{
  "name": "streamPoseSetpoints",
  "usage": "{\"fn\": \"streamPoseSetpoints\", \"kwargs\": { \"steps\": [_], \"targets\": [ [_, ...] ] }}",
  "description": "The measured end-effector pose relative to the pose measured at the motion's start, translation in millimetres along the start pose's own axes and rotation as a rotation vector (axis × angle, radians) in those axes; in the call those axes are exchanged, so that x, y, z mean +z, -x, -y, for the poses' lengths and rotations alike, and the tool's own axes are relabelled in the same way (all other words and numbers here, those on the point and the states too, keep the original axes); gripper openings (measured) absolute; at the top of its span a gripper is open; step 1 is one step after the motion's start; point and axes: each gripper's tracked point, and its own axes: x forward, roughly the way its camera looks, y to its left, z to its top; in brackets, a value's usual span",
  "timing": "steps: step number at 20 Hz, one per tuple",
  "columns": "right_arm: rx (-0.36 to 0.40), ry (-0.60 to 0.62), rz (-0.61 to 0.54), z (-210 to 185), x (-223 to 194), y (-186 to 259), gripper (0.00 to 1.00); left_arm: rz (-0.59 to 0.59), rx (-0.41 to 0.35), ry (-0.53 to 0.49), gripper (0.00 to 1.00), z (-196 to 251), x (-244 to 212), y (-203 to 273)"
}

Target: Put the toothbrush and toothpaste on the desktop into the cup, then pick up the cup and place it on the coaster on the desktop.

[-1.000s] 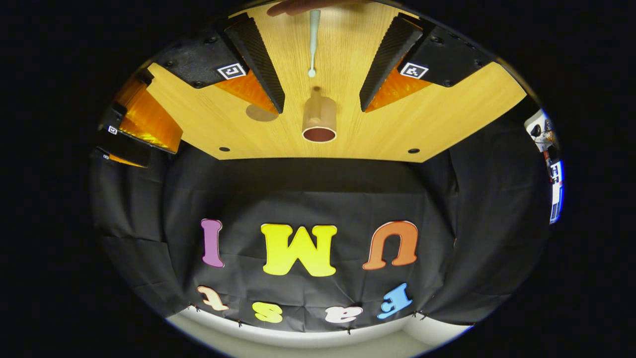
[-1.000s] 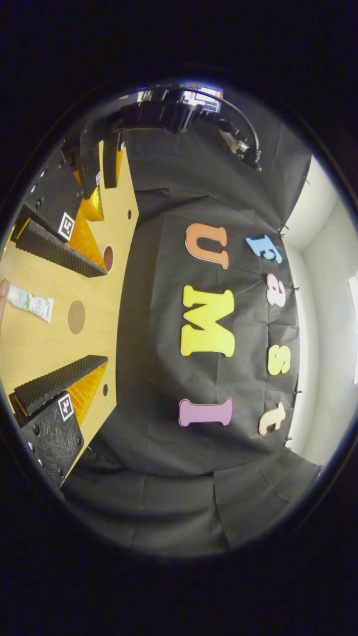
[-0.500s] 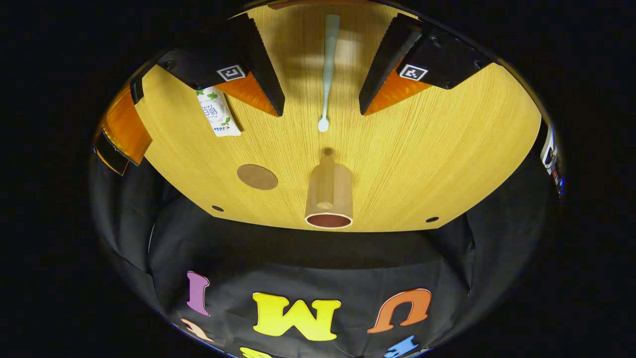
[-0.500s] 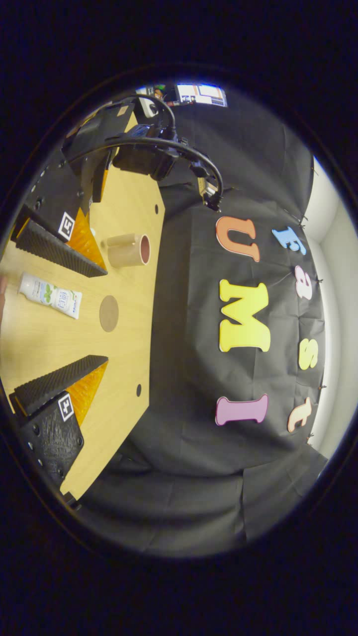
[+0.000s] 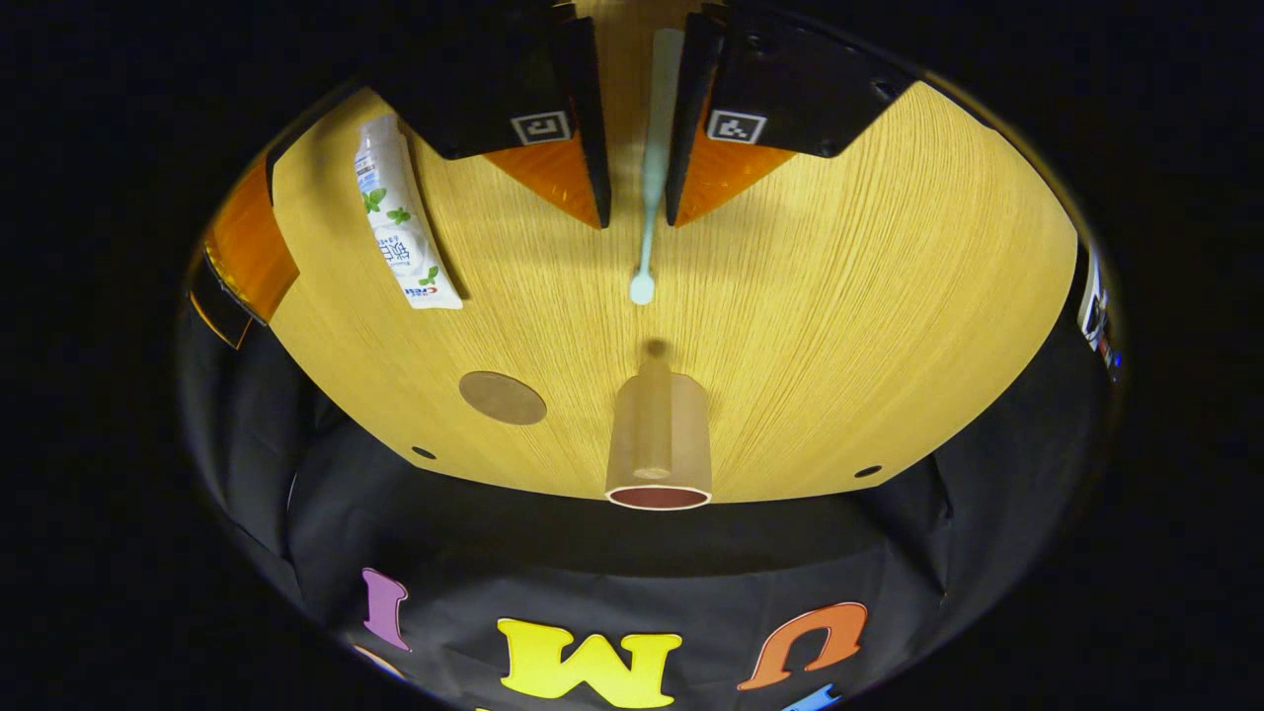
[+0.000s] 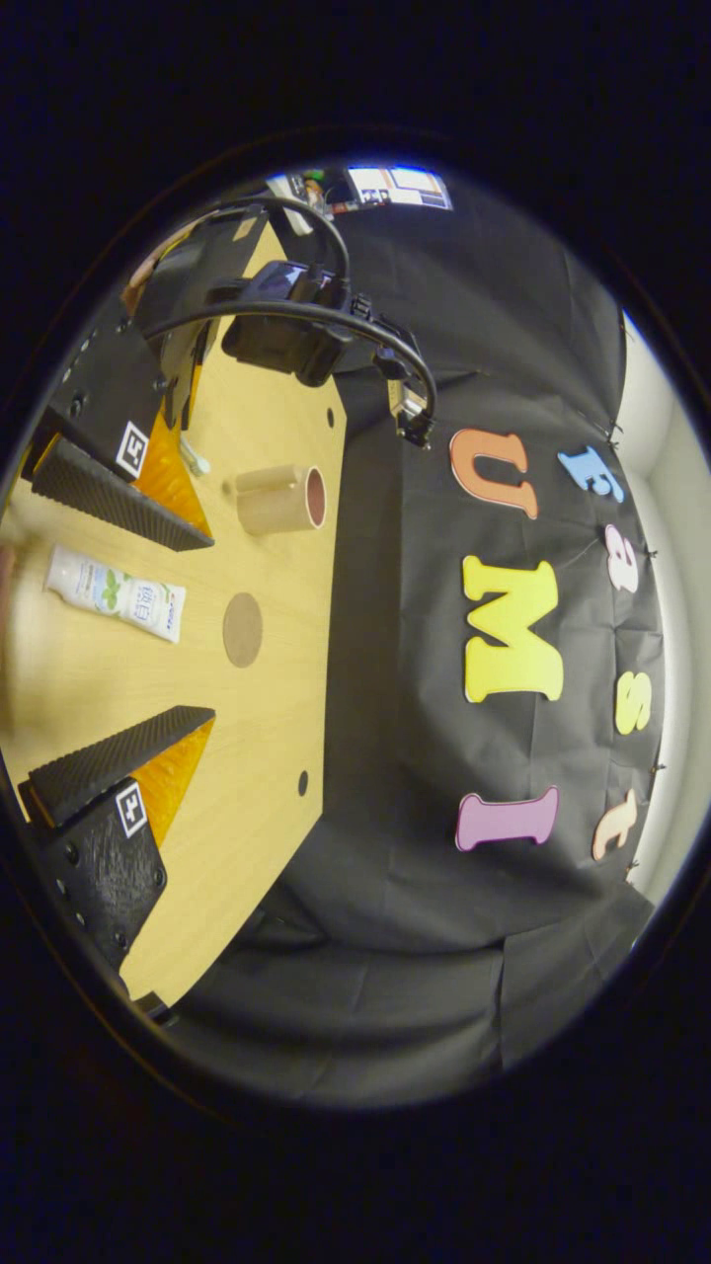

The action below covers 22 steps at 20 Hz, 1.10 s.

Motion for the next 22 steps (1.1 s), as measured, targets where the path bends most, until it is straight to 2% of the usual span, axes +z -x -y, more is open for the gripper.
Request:
{"fn": "streamPoseSetpoints", "kwargs": {
  "steps": [1, 2, 6, 10, 14, 17, 20, 21, 22],
  "targets": [
    [0.001, -0.003, -0.006, 0, -2, 0, 0.95, 0.0, -0.003, 0.005, 0.35, -1, 0, -1],
    [-0.002, -0.007, -0.016, 1, -4, -1, 0.95, 0.002, -0.006, 0.006, 0.24, -2, 0, -1],
    [-0.001, -0.041, -0.063, 1, -12, -3, 0.95, 0.029, -0.024, -0.004, 0.12, -1, 5, -1],
    [0.018, -0.002, -0.119, -10, -28, -9, 0.96, 0.096, -0.023, -0.019, 0.1, 0, 19, 9],
    [0.026, -0.002, -0.163, -14, -38, -10, 0.95, 0.171, -0.015, 0.011, 0.1, -5, 39, 28],
    [0.013, -0.021, -0.222, -14, -54, -16, 0.94, 0.281, 0.016, 0.041, 0.1, -16, 64, 53],
    [0.021, -0.039, -0.274, -20, -67, -20, 0.95, 0.364, 0.028, 0.018, 0.1, -15, 80, 72],
    [0.027, -0.048, -0.294, -24, -71, -23, 0.94, 0.392, 0.027, 0.003, 0.1, -13, 84, 78],
    [0.03, -0.055, -0.311, -26, -73, -24, 0.87, 0.417, 0.03, -0.012, 0.11, -12, 88, 85]
  ]
}}
